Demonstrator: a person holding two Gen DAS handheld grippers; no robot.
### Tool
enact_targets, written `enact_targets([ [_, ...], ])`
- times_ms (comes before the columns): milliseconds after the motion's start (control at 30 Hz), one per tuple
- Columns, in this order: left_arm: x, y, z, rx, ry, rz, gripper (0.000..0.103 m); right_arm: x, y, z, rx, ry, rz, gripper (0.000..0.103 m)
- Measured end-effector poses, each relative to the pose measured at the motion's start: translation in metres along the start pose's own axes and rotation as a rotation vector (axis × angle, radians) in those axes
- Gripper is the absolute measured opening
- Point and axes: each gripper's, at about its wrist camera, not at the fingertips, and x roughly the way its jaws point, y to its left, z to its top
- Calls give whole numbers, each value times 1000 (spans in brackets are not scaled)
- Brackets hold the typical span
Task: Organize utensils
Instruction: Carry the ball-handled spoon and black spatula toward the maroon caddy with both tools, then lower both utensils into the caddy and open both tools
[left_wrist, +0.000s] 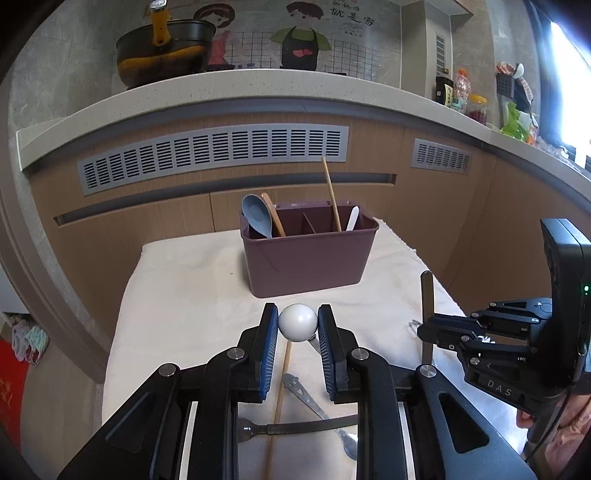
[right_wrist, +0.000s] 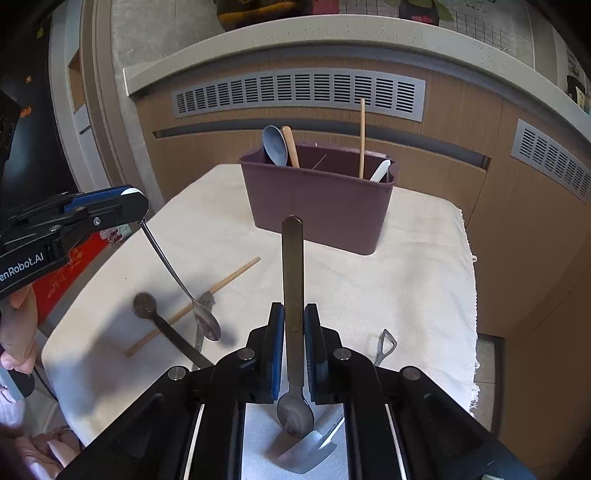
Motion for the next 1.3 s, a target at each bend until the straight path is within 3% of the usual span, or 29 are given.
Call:
enact_targets([
  [300,-16,-7,4,22,-19,5,23,-25,6,8,-13,-66,-5,5],
  [567,-20,-8,4,23,-15,9,23,-27,9,9,-40,-65,-3,4],
  [633,-19,-5,3,16,-4,22,23,-17,1,8,-21,-34,-11,6],
  [700,-15,1,0,4,5,27,23,-1,-7,4,0,21,-4,17],
  [800,-7,12,-6,-28,20,27,23,24,-14,-3,26,85,0,24],
  [933,4,26,-12,-60,39,18,23,64,-18,-5,86,165,-6,24],
  [1067,11,33,-15,-61,44,20,23,101,-20,2,142,196,-67,24],
  [1233,16,41,-19,-79,55,8,23,141,-18,11,119,251,-130,22],
  [1300,17,44,-19,-87,59,6,23,142,-10,12,64,239,-153,11],
])
